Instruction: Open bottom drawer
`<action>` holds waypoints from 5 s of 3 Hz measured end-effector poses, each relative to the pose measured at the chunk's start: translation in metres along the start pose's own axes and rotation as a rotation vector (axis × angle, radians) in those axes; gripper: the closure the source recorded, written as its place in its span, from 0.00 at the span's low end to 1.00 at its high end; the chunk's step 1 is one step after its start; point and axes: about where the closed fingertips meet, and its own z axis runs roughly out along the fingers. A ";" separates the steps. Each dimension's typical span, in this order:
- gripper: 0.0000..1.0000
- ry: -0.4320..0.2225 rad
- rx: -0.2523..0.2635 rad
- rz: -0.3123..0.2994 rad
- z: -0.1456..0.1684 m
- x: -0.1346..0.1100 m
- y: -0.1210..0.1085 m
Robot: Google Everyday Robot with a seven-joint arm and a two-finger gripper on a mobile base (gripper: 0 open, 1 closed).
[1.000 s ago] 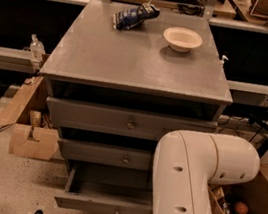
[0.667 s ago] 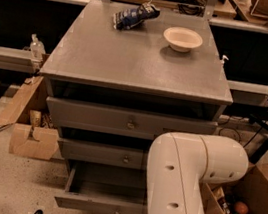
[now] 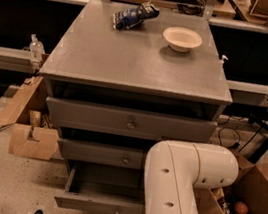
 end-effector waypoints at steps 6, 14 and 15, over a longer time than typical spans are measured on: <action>1.00 0.008 -0.161 0.060 -0.005 0.019 0.081; 1.00 0.026 -0.190 0.065 -0.006 0.021 0.101; 0.81 0.026 -0.190 0.065 -0.006 0.021 0.101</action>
Offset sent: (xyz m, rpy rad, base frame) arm -0.0196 -0.0016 -0.0459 -0.0201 0.0923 0.0115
